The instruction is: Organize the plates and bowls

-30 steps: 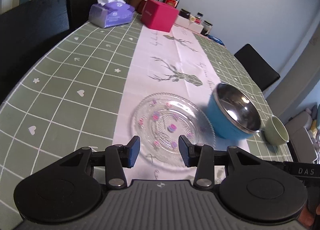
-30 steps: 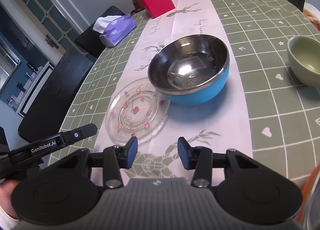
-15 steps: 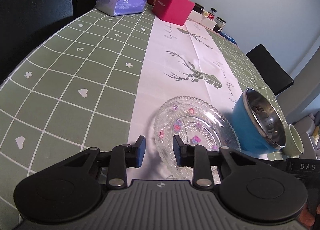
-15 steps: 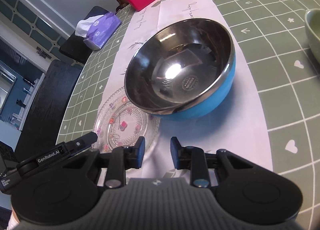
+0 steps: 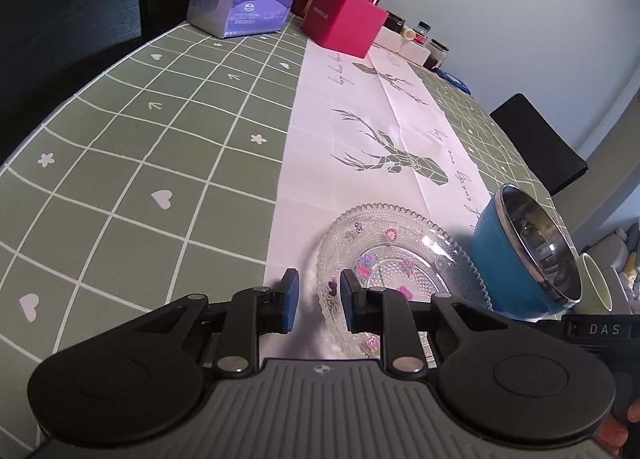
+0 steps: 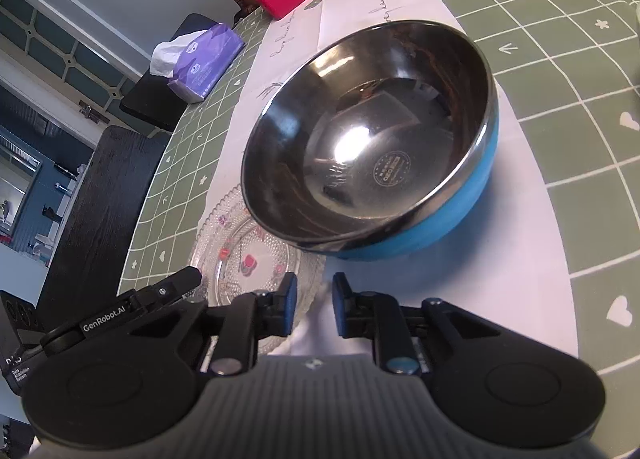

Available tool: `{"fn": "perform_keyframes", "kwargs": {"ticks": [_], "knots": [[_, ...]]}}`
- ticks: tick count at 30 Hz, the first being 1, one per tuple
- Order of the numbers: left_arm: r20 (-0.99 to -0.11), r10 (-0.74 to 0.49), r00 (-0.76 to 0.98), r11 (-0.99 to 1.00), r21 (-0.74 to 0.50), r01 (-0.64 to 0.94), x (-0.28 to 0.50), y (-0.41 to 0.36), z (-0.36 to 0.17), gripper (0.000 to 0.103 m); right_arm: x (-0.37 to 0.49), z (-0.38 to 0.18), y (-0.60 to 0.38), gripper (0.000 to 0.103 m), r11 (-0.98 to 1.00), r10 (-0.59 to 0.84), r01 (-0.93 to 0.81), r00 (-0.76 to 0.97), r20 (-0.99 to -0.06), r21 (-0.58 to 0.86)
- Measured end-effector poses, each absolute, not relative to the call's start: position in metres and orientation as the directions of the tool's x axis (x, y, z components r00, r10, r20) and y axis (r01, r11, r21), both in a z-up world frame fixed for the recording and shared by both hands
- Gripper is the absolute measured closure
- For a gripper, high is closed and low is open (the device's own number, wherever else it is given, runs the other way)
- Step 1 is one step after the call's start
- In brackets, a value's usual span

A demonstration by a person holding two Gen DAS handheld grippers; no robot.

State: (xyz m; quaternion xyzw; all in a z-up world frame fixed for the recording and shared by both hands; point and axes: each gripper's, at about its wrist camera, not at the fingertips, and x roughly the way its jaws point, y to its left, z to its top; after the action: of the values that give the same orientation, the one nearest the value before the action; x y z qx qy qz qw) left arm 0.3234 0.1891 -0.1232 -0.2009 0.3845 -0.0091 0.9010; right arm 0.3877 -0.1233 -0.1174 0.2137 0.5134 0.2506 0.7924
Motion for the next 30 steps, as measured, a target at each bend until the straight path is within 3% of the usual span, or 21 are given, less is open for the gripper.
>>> {"fn": "perform_keyframes", "kwargs": {"ticks": [2,3,9,24,26,29,30], "knots": [[-0.689,-0.178,0.702,0.925,-0.361,-0.12,0.324,0.186,-0.123,0.078,0.388,-0.119,-0.123,0.095,0.774,0.627,-0.177,0.342,-0.7,0.608],[-0.692,-0.18,0.699,0.929,-0.354,-0.111,0.325,0.183,-0.123,0.086,0.388,-0.12,-0.123,0.095,0.772,0.629,-0.176,0.342,-0.698,0.61],[-0.701,-0.153,0.697,0.942,-0.317,-0.112,0.321,0.179,-0.119,0.09,0.384,-0.119,-0.122,0.096,0.78,0.621,-0.191,0.347,-0.703,0.595],[-0.718,-0.214,0.663,0.929,-0.36,-0.09,0.302,0.178,-0.114,0.092,0.378,-0.113,-0.117,0.096,0.819,0.57,-0.163,0.349,-0.744,0.55],[-0.709,-0.219,0.67,0.923,-0.373,-0.093,0.301,0.179,-0.114,0.09,0.379,-0.115,-0.12,0.096,0.81,0.58,-0.15,0.345,-0.738,0.567],[-0.69,-0.211,0.693,0.908,-0.4,-0.121,0.299,0.183,-0.119,0.061,0.38,-0.116,-0.123,0.092,0.803,0.588,-0.134,0.341,-0.733,0.581],[-0.68,-0.212,0.702,0.906,-0.406,-0.12,0.299,0.184,-0.121,0.06,0.38,-0.116,-0.123,0.091,0.805,0.585,-0.134,0.344,-0.734,0.578]]}}
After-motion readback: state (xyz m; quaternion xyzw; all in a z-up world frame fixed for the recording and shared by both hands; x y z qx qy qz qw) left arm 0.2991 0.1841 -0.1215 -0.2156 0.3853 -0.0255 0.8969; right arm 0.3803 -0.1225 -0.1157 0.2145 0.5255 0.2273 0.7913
